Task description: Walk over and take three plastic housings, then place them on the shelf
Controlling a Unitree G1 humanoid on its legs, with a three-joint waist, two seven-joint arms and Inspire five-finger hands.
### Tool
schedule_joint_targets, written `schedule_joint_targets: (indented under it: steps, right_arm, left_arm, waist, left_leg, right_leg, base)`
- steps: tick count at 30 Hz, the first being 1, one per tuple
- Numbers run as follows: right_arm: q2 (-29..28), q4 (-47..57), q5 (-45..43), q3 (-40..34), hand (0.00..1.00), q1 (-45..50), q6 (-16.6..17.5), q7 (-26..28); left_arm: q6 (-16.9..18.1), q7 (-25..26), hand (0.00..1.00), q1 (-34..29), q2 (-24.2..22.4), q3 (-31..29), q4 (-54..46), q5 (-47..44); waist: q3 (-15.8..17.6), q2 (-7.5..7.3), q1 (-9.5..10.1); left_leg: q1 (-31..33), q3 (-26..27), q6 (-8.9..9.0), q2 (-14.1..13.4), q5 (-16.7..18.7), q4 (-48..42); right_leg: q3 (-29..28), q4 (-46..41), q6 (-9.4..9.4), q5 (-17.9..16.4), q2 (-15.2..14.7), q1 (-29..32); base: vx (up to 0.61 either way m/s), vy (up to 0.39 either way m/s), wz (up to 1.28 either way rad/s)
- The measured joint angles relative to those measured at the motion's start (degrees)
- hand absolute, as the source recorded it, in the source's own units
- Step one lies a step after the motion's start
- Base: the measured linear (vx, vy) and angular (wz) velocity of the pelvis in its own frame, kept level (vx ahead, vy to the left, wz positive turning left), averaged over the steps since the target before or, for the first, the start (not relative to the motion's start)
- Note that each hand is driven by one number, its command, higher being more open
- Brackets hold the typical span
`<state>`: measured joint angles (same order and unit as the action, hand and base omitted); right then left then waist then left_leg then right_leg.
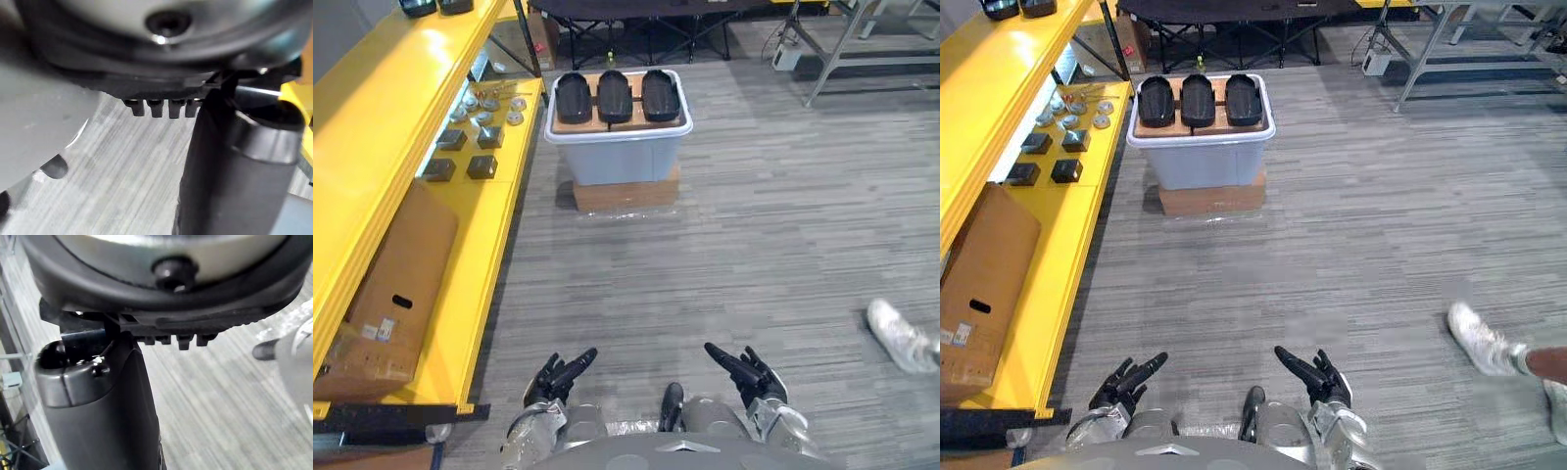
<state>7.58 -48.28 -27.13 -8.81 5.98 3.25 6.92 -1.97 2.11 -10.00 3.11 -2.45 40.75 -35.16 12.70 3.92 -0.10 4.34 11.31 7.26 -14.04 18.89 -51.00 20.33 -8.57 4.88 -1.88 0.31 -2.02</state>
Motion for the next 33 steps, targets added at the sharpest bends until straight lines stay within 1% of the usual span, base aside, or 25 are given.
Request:
schedule_joint_targets:
  steps: [1,3,5,6,7,9,10,11,12,13,14,15,16,17,18,19,21,22,23,25,27,28,30,32,33]
  right_arm:
    - [-0.1,0.0,0.0,0.0,1.0,-0.5,0.5,0.0]
    - [0.3,0.3,1.2,-0.3,1.0,-2.2,1.4,-0.3]
    - [0.5,1.0,2.2,-0.3,1.0,-3.8,1.4,-1.4]
    - [0.9,1.4,2.1,-0.2,1.0,-4.0,1.5,-1.9]
    - [1.1,1.4,2.1,0.2,1.0,-3.9,1.6,-2.4]
    - [0.8,1.6,2.0,2.0,1.0,-2.4,1.5,-2.5]
    - [0.7,1.7,1.9,2.7,1.0,-1.5,1.4,-2.4]
    - [0.4,1.7,2.0,2.8,1.0,-1.2,1.2,-2.4]
    - [-0.6,1.7,2.0,3.2,1.0,-0.3,0.9,-2.3]
    - [-1.0,1.7,1.9,3.4,1.0,0.1,0.9,-2.2]
    - [-1.1,1.4,1.9,3.9,1.0,-0.2,0.9,-1.7]
    - [-1.3,1.2,1.9,4.2,1.0,-0.3,0.9,-1.5]
    - [-1.6,0.5,1.9,5.2,1.0,-0.2,0.8,-1.1]
    - [-1.8,-0.6,1.9,5.8,1.0,-0.1,0.8,-0.9]
    - [-1.8,-0.9,1.9,6.2,1.0,-0.2,0.8,-0.9]
    - [-1.7,-0.8,1.8,7.0,1.0,-0.3,0.9,-0.6]
    - [-1.7,-0.8,0.9,7.2,1.0,-1.2,0.9,0.3]
    - [-1.8,-0.9,0.9,7.2,1.0,-2.1,0.9,0.5]
    - [-1.8,-1.1,0.8,7.1,1.0,-2.2,1.0,0.5]
    - [-2.3,-1.1,0.9,6.9,1.0,-1.3,1.2,0.6]
    - [-3.4,-1.1,0.9,5.5,1.0,-0.7,2.2,1.1]
    - [-3.3,-1.1,0.9,4.7,1.0,-0.5,2.4,1.2]
    - [-2.8,-1.0,0.9,3.8,1.0,0.0,2.5,1.1]
    - [-2.8,-1.0,-1.3,3.0,1.0,0.0,2.8,1.1]
    - [-3.0,-0.4,-2.9,2.7,1.0,1.1,2.8,1.0]
  left_arm:
    - [0.2,-0.3,1.0,0.3,-0.3,-0.2,-0.5,-0.1]
    - [0.8,-0.5,1.0,0.4,-1.4,-0.2,-1.7,-0.1]
    - [1.5,-1.2,1.0,0.5,-2.2,-0.4,-3.7,-0.2]
    - [2.2,-1.3,1.0,0.5,-2.8,-0.5,-4.3,-0.2]
    - [2.3,-1.3,1.0,0.5,-3.1,-0.6,-4.2,-0.3]
    - [2.3,-1.4,1.0,-0.6,-3.0,-1.4,-3.8,-0.1]
    - [2.3,-1.8,1.0,-0.9,-2.7,-2.2,-3.6,-0.1]
    - [2.1,-1.8,1.0,-1.0,-2.4,-2.6,-3.4,-0.1]
    - [1.6,-2.2,1.0,-1.6,-0.3,-3.0,-2.7,0.7]
    - [1.7,-2.2,1.0,-1.8,0.2,-3.1,-2.4,1.6]
    - [1.6,-2.1,1.0,-1.5,0.8,-3.4,-1.0,2.6]
    - [1.6,-2.1,1.0,-1.4,1.1,-3.4,-0.6,2.9]
    - [1.6,-2.1,1.0,-1.4,1.6,-3.2,-0.7,4.3]
    - [1.7,-1.9,1.0,-1.5,1.4,-2.8,-0.8,5.2]
    - [1.7,-1.8,1.0,-1.5,1.1,-2.7,-0.9,5.6]
    - [1.8,-1.6,1.0,-1.2,1.1,-2.2,-1.1,5.6]
    - [1.8,-1.5,1.0,0.8,0.9,-1.1,-1.5,5.6]
    - [2.0,-1.6,1.0,2.2,1.3,-0.4,-2.0,5.5]
    - [2.0,-1.9,1.0,3.3,1.3,-0.1,-1.9,5.4]
    - [3.0,-2.2,1.0,3.1,1.2,-0.1,-1.9,5.3]
    - [3.2,-2.1,1.0,2.3,1.2,-0.2,-1.8,4.1]
    - [3.1,-1.4,1.0,1.4,1.1,-0.5,-1.5,2.7]
    - [2.5,-0.6,1.0,-0.8,-0.8,-1.0,-1.3,-0.6]
    - [1.0,-1.0,1.0,-1.1,-2.5,-3.0,-0.7,-3.0]
    - [1.0,-1.1,1.0,-0.7,-2.8,-4.9,-1.3,-4.4]
  waist:
    - [0.4,-0.79,0.15]
    - [0.7,-0.55,1.27]
    - [2.0,-0.22,2.12]
    - [2.5,0.25,3.21]
    - [3.0,0.89,3.72]
    - [2.8,1.44,3.89]
    - [2.5,1.0,3.64]
    - [2.4,0.14,3.62]
    - [1.1,-3.1,3.75]
    - [0.6,-4.78,3.72]
    - [0.8,-5.87,3.75]
    - [1.2,-6.44,3.58]
    - [1.7,-7.12,3.02]
    - [1.9,-6.8,2.93]
    - [2.1,-6.18,2.96]
    - [2.0,-5.03,2.8]
    - [1.5,-4.03,2.12]
    - [1.6,-3.95,1.71]
    - [1.6,-4.09,1.35]
    - [1.6,-5.05,1.45]
    - [1.0,-6.59,1.51]
    - [0.8,-5.67,1.55]
    - [-1.0,-2.66,1.9]
    - [-1.1,-1.71,1.65]
    - [-0.3,-1.83,1.84]
  left_leg:
    - [1.6,0.0,-0.28,2.4,0.1,4.1]
    - [5.5,-0.9,-0.86,6.1,-0.2,15.0]
    - [9.8,-4.1,-1.39,9.6,-4.5,26.4]
    - [11.1,-6.3,-0.26,10.4,-9.4,34.1]
    - [11.3,-7.3,0.44,10.3,-11.8,38.0]
    - [10.4,-6.6,0.35,8.8,-13.0,37.7]
    - [10.2,-6.2,-2.24,8.7,-15.4,35.6]
    - [10.3,-5.7,-3.43,9.2,-16.2,34.1]
    - [9.1,-3.9,-5.45,12.1,-17.2,33.8]
    - [8.4,-3.0,-5.98,13.2,-17.0,34.5]
    - [7.2,-2.1,-8.94,14.1,-16.9,34.1]
    - [5.9,-1.8,-9.59,14.6,-16.1,34.1]
    - [2.5,-1.7,-10.43,15.2,-14.5,34.1]
    - [-1.2,-1.8,-10.95,15.0,-12.7,34.1]
    - [-3.0,-1.9,-10.97,14.8,-11.9,34.5]
    - [-5.5,-2.9,-10.96,14.1,-11.5,36.1]
    - [-6.6,-5.1,-10.87,12.7,-11.6,38.1]
    - [-6.6,-6.8,-10.17,12.5,-11.2,38.6]
    - [-6.9,-8.7,-9.39,12.7,-10.4,38.5]
    - [-8.5,-11.0,-8.16,13.5,-8.3,37.7]
    - [-9.3,-13.5,-6.81,14.4,-4.3,34.8]
    - [-10.0,-15.0,-5.8,13.4,-1.9,33.3]
    - [-9.3,-16.3,-3.87,9.9,-0.3,31.1]
    - [-3.1,-15.2,-2.39,8.6,-2.0,19.9]
    - [2.0,-12.4,-1.16,5.7,-5.4,8.5]
  right_leg:
    - [-0.6,2.4,0.0,0.0,-0.3,-2.9]
    - [-2.6,4.8,0.13,-0.1,-0.4,-4.6]
    - [-4.5,5.8,0.59,-0.6,-0.7,-5.8]
    - [-5.9,6.0,-0.29,-1.8,-0.6,-6.9]
    - [-6.8,6.0,-1.3,-3.0,-0.2,-8.3]
    - [-9.1,3.4,-2.77,-8.3,0.1,-11.7]
    - [-10.4,0.9,-3.66,-11.4,-0.4,-12.3]
    - [-10.9,-0.6,-3.93,-13.0,-1.2,-12.2]
    - [-11.5,-5.5,-4.26,-16.7,-5.3,-11.3]
    - [-12.0,-11.3,-5.74,-18.0,-6.6,-9.1]
    - [-11.5,-26.1,-8.59,-16.5,-9.7,-2.5]
    - [-11.3,-32.4,-10.05,-13.7,-11.4,0.1]
    - [-10.3,-42.5,-9.0,-8.9,-13.9,3.3]
    - [-8.9,-46.8,-6.15,-10.8,-15.2,4.7]
    - [-8.1,-46.5,-5.53,-11.8,-15.2,5.2]
    - [-6.2,-40.3,-6.61,-13.9,-14.1,6.2]
    - [-5.3,-23.4,-7.76,-13.4,-10.3,8.2]
    - [-7.2,-13.3,-10.02,-11.3,-8.7,9.6]
    - [-9.9,-5.1,-10.84,-7.3,-8.1,10.6]
    - [-12.5,-0.6,-11.52,-1.9,-8.4,10.9]
    - [-13.3,-3.3,-9.5,1.8,-9.2,10.9]
    - [-12.1,-7.1,-8.55,2.6,-8.9,11.0]
    - [-9.5,-8.2,-6.58,-0.9,-6.2,10.6]
    - [-6.1,-7.8,-5.78,-2.7,-6.0,9.1]
    - [-3.0,-4.9,-4.5,-3.7,-5.2,4.1]
  base:
    - [0.4,-0.144,-0.3]
    - [0.35,-0.062,-0.49]
    - [0.26,0.056,-0.51]
    - [0.24,0.108,-0.51]
    - [0.22,0.149,-0.58]
    - [0.37,0.249,-0.52]
    - [0.41,0.257,-0.44]
    - [0.46,0.255,-0.49]
    - [0.5,0.187,-0.44]
    - [0.61,0.206,-0.51]
    - [0.51,0.152,-0.31]
    - [0.39,0.146,-0.14]
    - [0.5,0.152,0.05]
    - [0.5,0.137,0.09]
    - [0.57,0.129,0.16]
    - [0.42,0.058,0.33]
    - [0.37,0.013,0.52]
    - [0.32,-0.05,0.72]
    - [0.32,-0.078,0.77]
    - [0.32,-0.182,0.76]
    - [0.34,-0.341,0.68]
    - [0.26,-0.3,0.49]
    - [0.37,-0.312,0.52]
    - [0.37,-0.294,0.85]
    - [0.23,-0.188,0.82]
